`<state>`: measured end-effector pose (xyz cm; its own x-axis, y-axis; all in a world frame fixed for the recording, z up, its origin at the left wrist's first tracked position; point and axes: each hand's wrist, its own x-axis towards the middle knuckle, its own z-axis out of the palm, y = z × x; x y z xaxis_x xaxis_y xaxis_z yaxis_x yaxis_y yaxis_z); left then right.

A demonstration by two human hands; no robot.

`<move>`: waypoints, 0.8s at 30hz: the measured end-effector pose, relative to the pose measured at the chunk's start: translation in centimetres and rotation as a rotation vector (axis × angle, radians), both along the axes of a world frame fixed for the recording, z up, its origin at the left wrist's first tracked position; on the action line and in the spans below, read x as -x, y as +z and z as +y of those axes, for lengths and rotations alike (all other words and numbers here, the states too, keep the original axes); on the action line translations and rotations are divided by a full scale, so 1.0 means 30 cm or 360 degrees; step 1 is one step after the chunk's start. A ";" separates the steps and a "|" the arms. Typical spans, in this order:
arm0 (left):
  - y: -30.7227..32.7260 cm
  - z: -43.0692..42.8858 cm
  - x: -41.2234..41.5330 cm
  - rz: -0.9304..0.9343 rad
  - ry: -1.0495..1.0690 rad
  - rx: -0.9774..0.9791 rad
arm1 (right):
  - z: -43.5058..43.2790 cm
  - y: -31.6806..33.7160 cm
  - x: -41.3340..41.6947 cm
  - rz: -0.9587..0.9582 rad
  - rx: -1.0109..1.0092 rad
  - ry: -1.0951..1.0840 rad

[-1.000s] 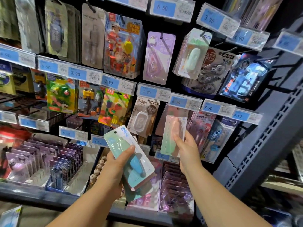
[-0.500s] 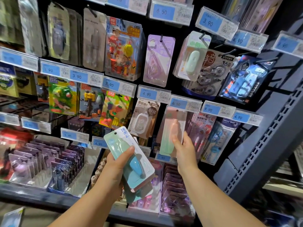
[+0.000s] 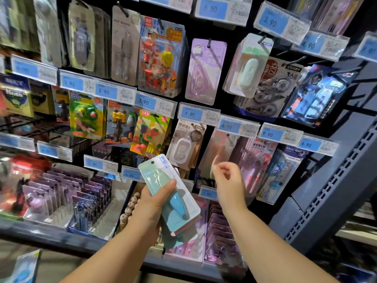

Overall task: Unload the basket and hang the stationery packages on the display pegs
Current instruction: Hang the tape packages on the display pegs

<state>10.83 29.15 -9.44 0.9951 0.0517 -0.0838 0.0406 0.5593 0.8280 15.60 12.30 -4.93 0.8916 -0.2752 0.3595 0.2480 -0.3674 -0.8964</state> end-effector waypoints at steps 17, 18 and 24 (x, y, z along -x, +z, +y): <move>0.009 -0.005 0.001 -0.0146 0.0077 -0.0182 | 0.098 -0.018 0.111 0.0663 -0.0198 0.0945; 0.009 -0.002 0.002 -0.0159 0.0073 -0.0168 | 0.098 -0.017 0.114 0.0682 -0.0266 0.0940; 0.013 0.014 0.011 -0.0134 0.0056 -0.0096 | 0.107 -0.017 0.107 0.0709 -0.0453 0.0922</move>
<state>10.49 29.58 -9.04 0.9960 0.0891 0.0043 -0.0492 0.5082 0.8598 12.38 15.50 -5.44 0.9649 0.2499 -0.0804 -0.0751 -0.0305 -0.9967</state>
